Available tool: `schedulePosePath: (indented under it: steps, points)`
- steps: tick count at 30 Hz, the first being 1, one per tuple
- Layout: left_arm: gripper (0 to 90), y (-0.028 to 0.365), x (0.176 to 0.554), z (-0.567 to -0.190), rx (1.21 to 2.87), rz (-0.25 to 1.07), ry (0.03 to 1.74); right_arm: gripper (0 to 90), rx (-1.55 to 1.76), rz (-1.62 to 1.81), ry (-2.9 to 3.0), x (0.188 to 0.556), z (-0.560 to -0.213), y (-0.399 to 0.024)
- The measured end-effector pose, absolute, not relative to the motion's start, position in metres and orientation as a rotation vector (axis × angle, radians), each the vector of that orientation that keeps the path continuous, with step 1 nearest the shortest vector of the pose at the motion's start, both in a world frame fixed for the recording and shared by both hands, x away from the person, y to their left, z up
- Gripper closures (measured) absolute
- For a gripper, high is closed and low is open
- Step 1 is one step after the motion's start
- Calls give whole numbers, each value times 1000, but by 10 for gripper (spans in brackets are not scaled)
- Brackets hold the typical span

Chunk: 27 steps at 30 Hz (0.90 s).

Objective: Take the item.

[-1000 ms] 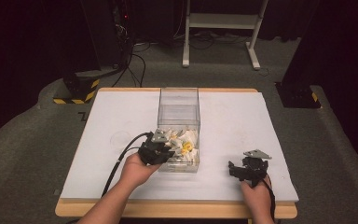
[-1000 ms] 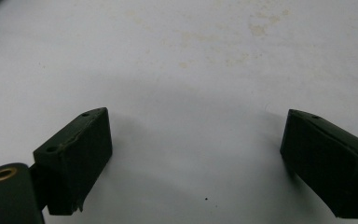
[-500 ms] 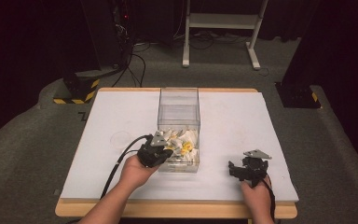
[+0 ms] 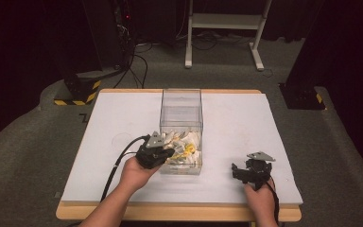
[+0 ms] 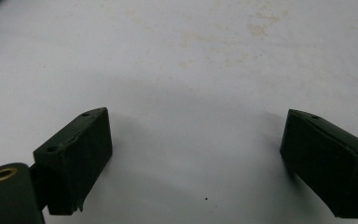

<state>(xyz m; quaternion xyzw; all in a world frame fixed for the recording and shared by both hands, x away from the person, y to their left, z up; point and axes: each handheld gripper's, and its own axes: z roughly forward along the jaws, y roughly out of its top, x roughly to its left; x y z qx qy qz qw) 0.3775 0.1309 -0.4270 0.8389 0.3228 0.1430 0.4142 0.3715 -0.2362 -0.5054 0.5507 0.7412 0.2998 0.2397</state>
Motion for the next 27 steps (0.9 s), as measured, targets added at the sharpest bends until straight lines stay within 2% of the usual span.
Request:
schedulePosePath:
  steps: [27]
  points:
    - [884,148,369,-409,1957,400,790,90,1508,821,2029,371,-505,-236]
